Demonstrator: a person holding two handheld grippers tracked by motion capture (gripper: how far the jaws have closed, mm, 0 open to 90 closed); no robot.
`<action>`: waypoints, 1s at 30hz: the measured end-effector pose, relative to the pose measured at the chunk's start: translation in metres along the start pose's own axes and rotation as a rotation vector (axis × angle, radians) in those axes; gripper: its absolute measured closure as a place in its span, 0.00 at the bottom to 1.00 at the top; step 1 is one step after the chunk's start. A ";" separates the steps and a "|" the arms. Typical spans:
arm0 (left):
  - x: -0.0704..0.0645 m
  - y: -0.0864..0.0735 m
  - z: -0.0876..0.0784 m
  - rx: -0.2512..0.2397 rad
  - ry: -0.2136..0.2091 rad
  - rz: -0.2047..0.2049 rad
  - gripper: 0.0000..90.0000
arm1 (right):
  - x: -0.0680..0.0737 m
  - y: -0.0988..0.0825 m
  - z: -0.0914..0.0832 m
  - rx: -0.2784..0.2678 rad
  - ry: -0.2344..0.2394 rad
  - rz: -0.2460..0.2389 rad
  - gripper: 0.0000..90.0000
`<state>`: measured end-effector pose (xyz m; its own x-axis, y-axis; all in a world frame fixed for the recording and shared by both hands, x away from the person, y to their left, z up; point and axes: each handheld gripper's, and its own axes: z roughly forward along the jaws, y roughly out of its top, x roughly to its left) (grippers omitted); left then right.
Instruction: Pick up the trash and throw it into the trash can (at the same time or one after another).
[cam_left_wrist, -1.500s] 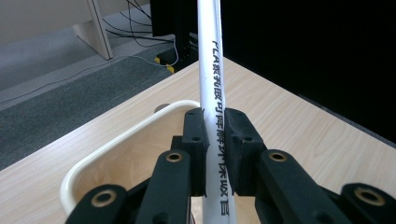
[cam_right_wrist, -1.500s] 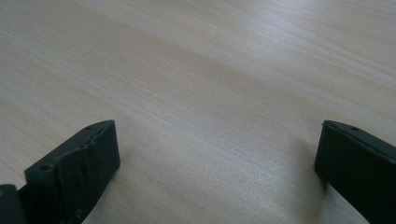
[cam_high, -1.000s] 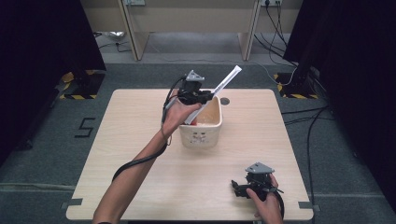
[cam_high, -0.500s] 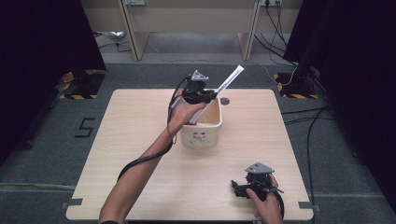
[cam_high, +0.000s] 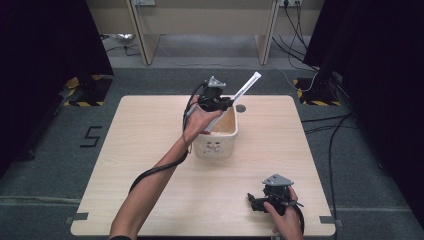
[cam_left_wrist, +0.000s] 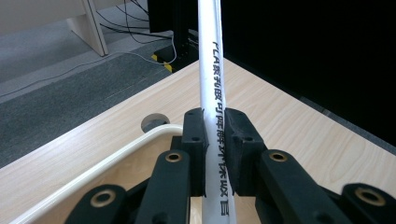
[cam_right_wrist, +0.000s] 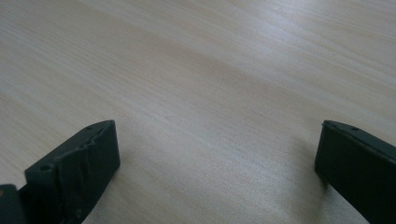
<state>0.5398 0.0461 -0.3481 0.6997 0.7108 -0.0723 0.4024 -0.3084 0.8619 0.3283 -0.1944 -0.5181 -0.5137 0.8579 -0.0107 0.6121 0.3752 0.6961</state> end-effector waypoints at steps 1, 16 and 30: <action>0.001 0.000 0.001 0.004 0.002 -0.001 0.87 | 0.000 0.000 0.000 0.000 -0.001 -0.001 0.00; 0.006 -0.010 0.007 0.055 0.033 -0.006 0.87 | 0.000 0.000 0.000 -0.001 0.001 -0.005 0.00; 0.006 -0.013 0.013 0.108 0.051 0.000 0.87 | 0.000 0.000 0.000 -0.003 0.001 -0.005 0.00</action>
<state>0.5464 0.0464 -0.3656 0.6699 0.7411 -0.0440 0.4653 -0.3729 0.8028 0.3284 -0.1943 -0.5183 -0.5174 0.8556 -0.0133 0.6080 0.3785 0.6979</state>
